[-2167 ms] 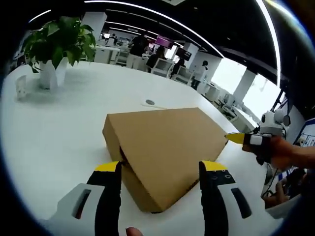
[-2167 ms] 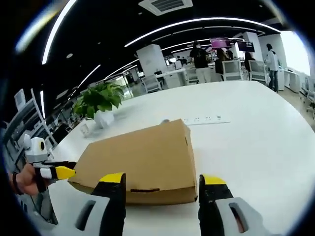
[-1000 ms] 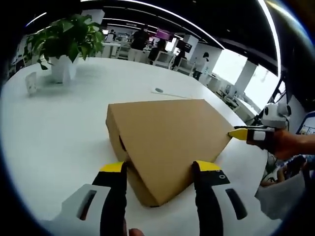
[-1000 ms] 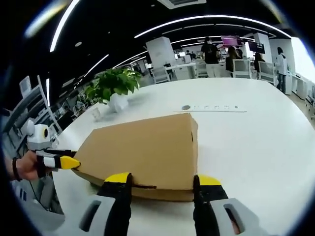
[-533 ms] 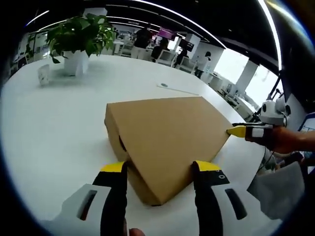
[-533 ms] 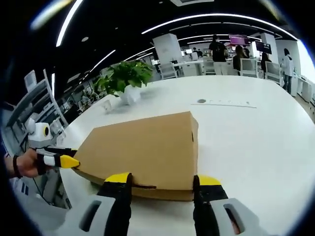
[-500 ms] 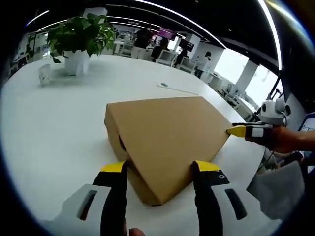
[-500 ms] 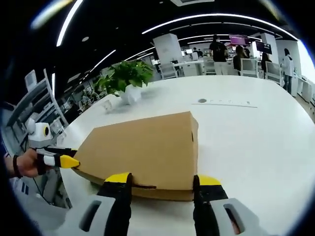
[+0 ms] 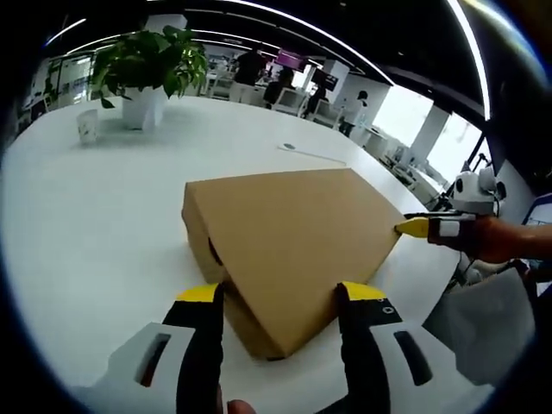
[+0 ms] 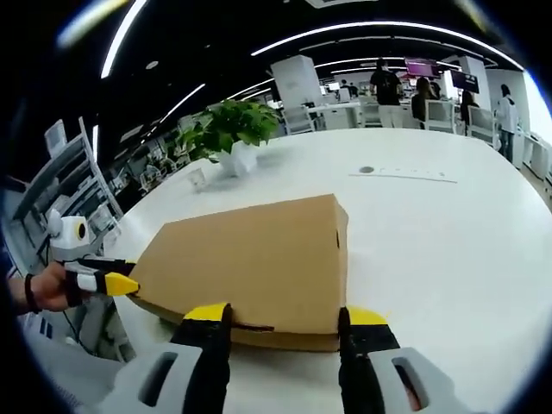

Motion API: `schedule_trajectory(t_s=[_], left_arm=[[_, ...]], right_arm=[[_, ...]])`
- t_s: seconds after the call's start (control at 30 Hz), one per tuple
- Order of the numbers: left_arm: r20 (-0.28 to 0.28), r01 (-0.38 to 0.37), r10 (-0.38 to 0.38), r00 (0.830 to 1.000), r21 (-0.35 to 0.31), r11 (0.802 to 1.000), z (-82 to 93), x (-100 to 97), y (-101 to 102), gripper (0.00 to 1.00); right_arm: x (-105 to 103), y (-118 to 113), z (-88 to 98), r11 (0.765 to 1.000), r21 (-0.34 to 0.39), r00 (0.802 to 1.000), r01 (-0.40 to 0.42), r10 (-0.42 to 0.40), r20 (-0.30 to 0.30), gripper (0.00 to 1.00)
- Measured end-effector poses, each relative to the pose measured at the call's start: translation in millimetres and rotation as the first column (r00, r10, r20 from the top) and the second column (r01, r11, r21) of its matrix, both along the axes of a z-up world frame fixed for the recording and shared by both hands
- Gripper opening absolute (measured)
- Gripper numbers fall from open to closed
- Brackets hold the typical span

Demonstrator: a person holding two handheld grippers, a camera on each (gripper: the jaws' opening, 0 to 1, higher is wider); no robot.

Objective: Operate the shoe box by opening the lid, removing the specified soft item, and placing it in the target area until the item is outside and the box remains undamaged.

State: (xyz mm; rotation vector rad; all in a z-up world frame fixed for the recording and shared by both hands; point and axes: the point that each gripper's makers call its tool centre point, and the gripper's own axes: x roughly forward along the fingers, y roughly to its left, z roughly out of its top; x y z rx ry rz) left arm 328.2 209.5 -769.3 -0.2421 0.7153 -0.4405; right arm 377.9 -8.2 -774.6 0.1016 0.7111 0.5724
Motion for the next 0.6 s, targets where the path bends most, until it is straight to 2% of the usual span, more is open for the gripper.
schedule_trajectory(t_s=[0.47, 0.6], left_arm=[[0.005, 0.008, -0.008, 1.000, -0.010, 1.000, 0.9, -9.8, 5, 0.55], [0.017, 0.012, -0.012, 1.000, -0.011, 1.000, 3.4, -14.2, 7, 0.53]], right_arm=[[-8, 4, 1.2, 1.000, 0.006, 1.000, -0.010, 0.010, 0.008, 0.48], [-13, 7, 1.8, 0.996, -0.020, 0.995, -0.092, 0.093, 0.023, 0.53]])
